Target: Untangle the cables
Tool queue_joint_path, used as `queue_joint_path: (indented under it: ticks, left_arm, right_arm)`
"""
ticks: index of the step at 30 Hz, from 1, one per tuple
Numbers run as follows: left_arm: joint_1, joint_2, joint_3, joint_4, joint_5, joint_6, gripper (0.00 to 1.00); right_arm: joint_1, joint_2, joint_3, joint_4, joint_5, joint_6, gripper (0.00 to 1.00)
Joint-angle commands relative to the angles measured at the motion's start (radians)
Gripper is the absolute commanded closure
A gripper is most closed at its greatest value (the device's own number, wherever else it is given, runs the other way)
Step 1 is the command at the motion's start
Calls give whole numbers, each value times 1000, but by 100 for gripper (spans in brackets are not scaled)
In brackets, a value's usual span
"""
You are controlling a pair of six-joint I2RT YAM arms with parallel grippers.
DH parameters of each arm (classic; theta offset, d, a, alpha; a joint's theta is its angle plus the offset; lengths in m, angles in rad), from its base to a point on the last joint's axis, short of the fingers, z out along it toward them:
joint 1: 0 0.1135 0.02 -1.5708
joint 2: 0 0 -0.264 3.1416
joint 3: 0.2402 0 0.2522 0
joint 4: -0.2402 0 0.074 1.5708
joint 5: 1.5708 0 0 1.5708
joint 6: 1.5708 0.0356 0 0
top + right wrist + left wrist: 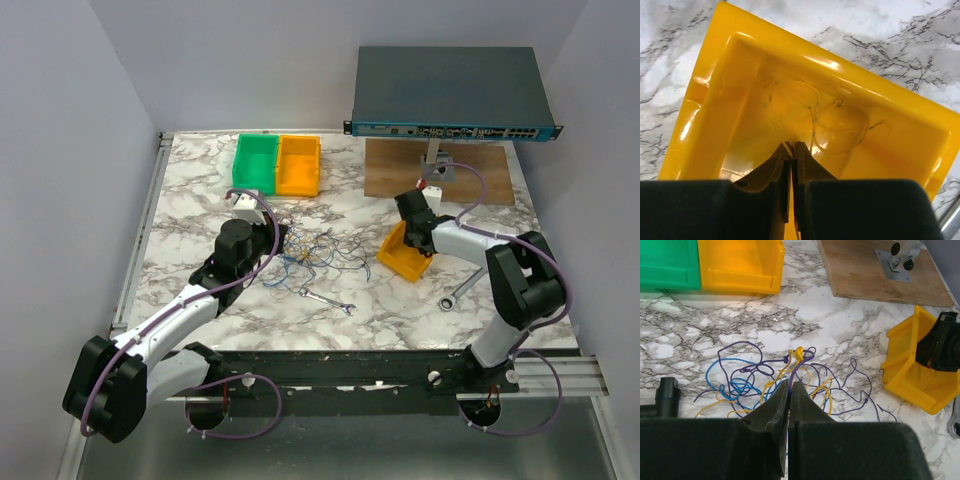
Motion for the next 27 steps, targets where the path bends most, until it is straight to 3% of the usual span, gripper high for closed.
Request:
queue_joint_path:
  ticks: [1,3,4,19,22,27]
  left_arm:
    - [-7,-11,23,-10,1,7,96]
    - [-7,-8,26,-11,1,6,96]
    - [-7,-10,27,-13,0,6,96]
    - [-7,-14,28,-18,-10,11,96]
    - [-7,-13,28,-18,-11,12,96]
    - [-7,-11,30,-19,-13,12,96]
  right_arm:
    - [-22,1,-3,-9,-65,50,74]
    - [-21,-24,8,-37,-60,56,61]
    - [-21,-41,12,-45,-60,58,59]
    - [-21,-177,84,-151,-46,27,50]
    - [-21,-189,84,-157,-41,19,45]
    - [-21,-159,75,-152,-24,13,44]
